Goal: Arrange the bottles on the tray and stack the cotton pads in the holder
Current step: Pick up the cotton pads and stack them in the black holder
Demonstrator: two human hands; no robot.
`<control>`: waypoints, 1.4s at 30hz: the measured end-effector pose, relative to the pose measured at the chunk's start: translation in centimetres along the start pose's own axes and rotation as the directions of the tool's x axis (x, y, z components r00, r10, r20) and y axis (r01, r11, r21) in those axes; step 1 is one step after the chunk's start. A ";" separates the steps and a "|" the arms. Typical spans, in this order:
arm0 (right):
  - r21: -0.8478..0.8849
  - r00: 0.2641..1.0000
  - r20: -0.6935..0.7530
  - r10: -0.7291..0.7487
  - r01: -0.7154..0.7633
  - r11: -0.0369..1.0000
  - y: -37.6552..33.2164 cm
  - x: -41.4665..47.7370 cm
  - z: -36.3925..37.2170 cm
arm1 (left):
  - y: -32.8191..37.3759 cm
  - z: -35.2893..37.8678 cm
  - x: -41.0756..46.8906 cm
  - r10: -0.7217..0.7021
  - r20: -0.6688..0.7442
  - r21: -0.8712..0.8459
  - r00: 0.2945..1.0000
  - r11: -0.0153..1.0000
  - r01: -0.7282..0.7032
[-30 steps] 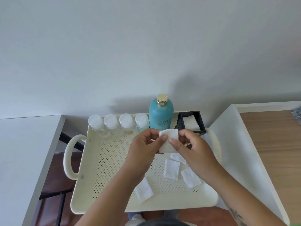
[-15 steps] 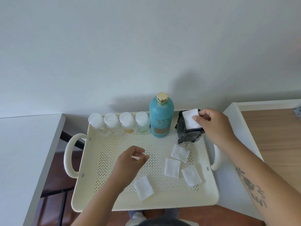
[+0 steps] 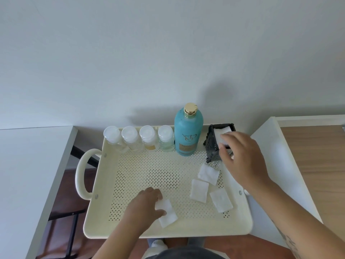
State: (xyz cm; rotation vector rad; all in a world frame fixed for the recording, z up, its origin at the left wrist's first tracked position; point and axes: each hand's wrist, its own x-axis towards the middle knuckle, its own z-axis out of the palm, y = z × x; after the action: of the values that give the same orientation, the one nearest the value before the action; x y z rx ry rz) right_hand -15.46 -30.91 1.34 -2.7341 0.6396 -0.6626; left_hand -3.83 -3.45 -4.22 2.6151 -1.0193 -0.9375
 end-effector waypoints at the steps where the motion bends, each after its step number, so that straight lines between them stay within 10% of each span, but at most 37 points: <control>1: -0.015 1.000 0.020 -0.024 0.024 1.000 0.0 -0.2 0.1 | 0.1 0.2 0.1 0.005 0.005 0.016 1.000 1.000 -0.005; 17: -0.153 0.993 0.117 -0.024 0.041 0.987 -0.6 -0.3 0.3 | -0.1 0.2 1.4 -0.041 0.122 -0.061 0.992 0.997 0.048; 23: -0.143 0.997 0.069 -0.017 0.027 0.989 -0.8 -0.9 0.2 | -0.7 -1.1 2.3 -0.062 -0.051 -0.232 0.997 0.971 0.048; 35: -0.206 0.981 0.186 0.059 -0.020 0.978 -1.4 -0.4 0.5 | 3.1 -4.4 3.0 -0.165 -0.078 -0.873 0.983 0.487 0.013; 42: 0.038 0.995 0.036 0.089 -0.090 0.995 -3.4 -0.7 -1.4 | 6.7 -7.0 3.4 -0.014 -0.159 -0.875 0.987 0.465 -0.135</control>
State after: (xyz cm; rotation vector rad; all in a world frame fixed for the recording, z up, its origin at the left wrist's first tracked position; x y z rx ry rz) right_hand -15.47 -27.85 3.49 -2.6576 0.7283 -0.5995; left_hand -1.25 -11.08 2.11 1.6779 -0.3628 -0.8916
